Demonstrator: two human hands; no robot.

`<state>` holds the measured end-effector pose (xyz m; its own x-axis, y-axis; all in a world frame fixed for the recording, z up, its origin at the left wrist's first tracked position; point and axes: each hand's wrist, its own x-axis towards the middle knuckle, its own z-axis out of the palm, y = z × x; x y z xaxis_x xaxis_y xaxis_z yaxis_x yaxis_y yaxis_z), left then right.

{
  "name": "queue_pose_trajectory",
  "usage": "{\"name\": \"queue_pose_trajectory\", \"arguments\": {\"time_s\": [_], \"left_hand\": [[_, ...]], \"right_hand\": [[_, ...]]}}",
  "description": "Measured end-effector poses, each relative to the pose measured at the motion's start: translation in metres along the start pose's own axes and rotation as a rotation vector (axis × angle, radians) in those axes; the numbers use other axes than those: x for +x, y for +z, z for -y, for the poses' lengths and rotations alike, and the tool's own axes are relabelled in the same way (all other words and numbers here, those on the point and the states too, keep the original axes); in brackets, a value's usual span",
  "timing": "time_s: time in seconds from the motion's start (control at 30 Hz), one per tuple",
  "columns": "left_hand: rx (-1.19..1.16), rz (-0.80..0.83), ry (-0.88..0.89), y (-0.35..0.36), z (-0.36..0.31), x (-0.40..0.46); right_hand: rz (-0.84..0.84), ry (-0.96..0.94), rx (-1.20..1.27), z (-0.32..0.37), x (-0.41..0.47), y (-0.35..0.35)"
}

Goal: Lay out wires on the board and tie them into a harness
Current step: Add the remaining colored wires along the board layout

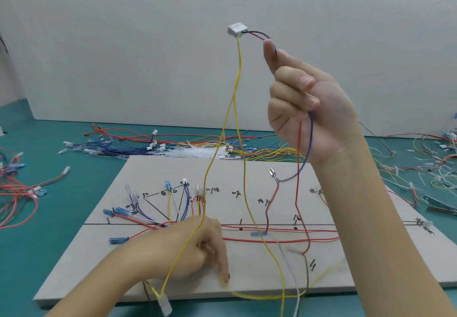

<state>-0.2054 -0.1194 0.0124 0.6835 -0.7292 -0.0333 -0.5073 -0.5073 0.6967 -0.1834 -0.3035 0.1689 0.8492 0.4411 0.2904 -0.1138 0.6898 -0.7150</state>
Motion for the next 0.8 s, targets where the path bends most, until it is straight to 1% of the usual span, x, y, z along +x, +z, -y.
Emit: {"name": "queue_pose_trajectory", "arguments": {"time_s": [0.07,0.1,0.17,0.23,0.3,0.33,0.4,0.43,0.47,0.5,0.53,0.57,0.63,0.7,0.8], "left_hand": [[0.072,0.058,-0.048,0.003,-0.004,-0.003],[0.088,0.06,-0.05,0.004,-0.006,-0.003],[0.095,0.019,-0.053,0.005,-0.009,-0.004],[0.047,-0.042,-0.064,0.001,-0.009,-0.005],[-0.114,-0.143,-0.06,-0.004,-0.008,0.0],[-0.235,-0.192,-0.065,-0.006,-0.009,0.003],[-0.586,-0.227,-0.075,-0.01,-0.012,0.01],[-0.797,-0.185,-0.051,-0.012,-0.014,0.011],[-0.991,-0.103,-0.002,-0.013,-0.016,0.011],[-1.145,-0.018,0.055,-0.014,-0.018,0.01],[-1.228,0.043,0.109,-0.014,-0.018,0.008],[-1.26,0.069,0.162,-0.014,-0.019,0.007],[-1.25,0.034,0.228,-0.015,-0.02,0.006],[-1.256,-0.06,0.218,-0.019,-0.022,0.005],[-1.323,-0.217,0.156,-0.03,-0.02,0.003]], "right_hand": [[-0.005,-0.022,0.078,0.004,0.003,-0.001],[-0.012,-0.028,0.107,0.005,0.004,-0.001],[-0.026,-0.02,0.14,0.004,0.006,-0.002],[-0.039,-0.001,0.136,-0.001,0.007,-0.003],[-0.045,0.024,0.119,-0.006,0.008,-0.004],[-0.046,0.034,0.112,-0.008,0.008,-0.004],[-0.047,0.049,0.101,-0.011,0.009,-0.006],[-0.048,0.054,0.096,-0.013,0.009,-0.007],[-0.05,0.057,0.09,-0.015,0.01,-0.008],[-0.053,0.059,0.081,-0.016,0.012,-0.01],[-0.058,0.059,0.06,-0.017,0.013,-0.011],[-0.064,0.06,0.02,-0.018,0.014,-0.013],[-0.072,0.076,-0.131,-0.018,0.015,-0.018],[-0.053,0.13,-0.32,-0.019,0.013,-0.026],[-0.022,0.218,-0.579,-0.017,0.008,-0.038]]}}
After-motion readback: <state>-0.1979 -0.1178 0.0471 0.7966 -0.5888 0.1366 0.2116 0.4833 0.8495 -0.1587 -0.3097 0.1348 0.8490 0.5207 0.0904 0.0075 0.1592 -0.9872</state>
